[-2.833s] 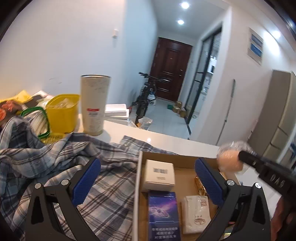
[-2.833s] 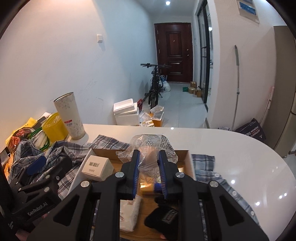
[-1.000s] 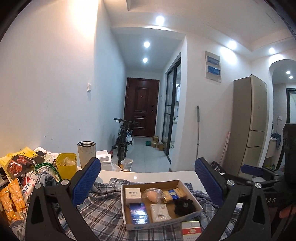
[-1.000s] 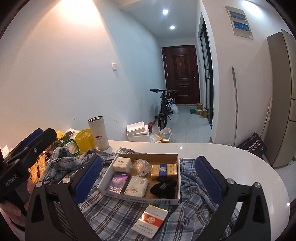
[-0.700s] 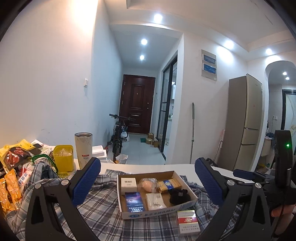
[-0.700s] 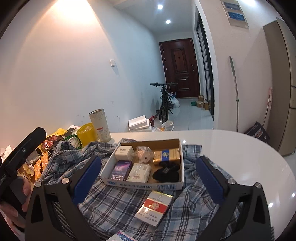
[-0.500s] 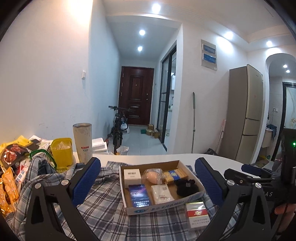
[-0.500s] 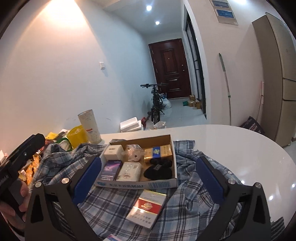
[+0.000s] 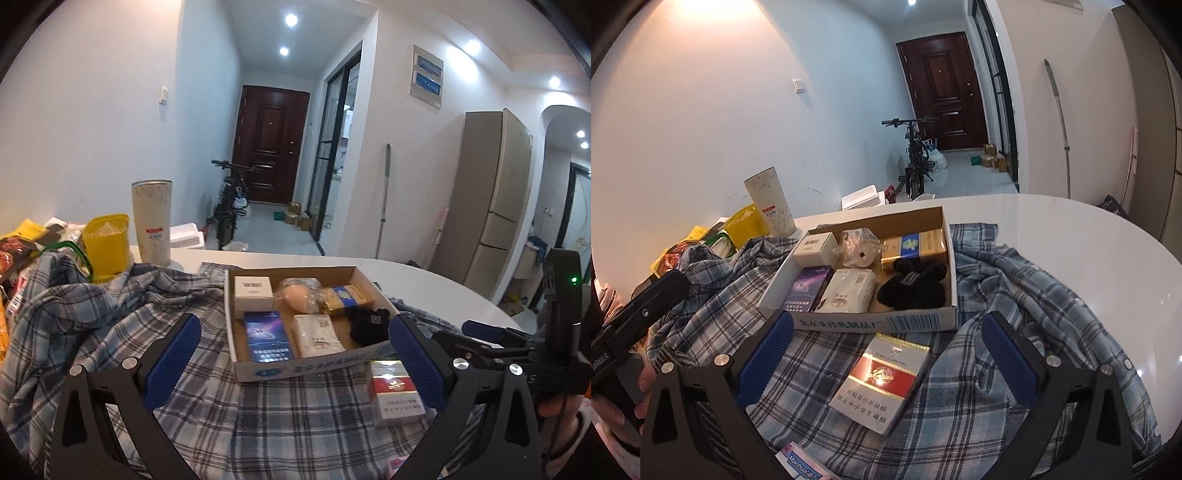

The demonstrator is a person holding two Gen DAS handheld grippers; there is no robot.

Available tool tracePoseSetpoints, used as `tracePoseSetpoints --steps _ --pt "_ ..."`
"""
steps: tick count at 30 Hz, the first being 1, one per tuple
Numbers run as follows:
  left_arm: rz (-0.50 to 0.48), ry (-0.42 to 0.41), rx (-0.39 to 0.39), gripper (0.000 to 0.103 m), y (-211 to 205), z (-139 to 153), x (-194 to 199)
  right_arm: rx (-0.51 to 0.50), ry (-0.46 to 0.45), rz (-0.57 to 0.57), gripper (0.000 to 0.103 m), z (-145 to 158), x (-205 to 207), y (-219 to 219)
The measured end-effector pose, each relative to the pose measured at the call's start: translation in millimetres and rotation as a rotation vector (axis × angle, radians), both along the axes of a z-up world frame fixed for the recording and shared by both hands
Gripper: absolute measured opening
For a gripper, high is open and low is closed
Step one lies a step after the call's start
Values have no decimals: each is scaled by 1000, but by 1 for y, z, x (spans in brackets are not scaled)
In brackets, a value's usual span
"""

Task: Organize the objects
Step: 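Move the right gripper to the red-and-white cigarette pack on the cloth, then grasp the red-and-white pack with the right gripper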

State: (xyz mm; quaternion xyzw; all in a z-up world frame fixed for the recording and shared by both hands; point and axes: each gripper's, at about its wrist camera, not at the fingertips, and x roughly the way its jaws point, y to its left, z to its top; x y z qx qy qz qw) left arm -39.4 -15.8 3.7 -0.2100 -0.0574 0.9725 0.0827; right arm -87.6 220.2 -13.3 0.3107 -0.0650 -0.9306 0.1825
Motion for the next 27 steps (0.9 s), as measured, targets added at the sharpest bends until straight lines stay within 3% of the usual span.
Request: tracePoseSetpoints --steps 5,9,17,27 --pt "0 3 -27 103 4 -2 -1 9 -37 53 99 -7 1 -9" --pt "20 -2 -35 103 5 -4 -2 9 -101 110 87 -18 -1 -19" --pt "45 -31 24 103 -6 -5 -5 60 -217 134 79 -45 -9 -35" --pt "34 -36 23 103 -3 -5 -5 150 -203 148 71 -52 -8 -49"
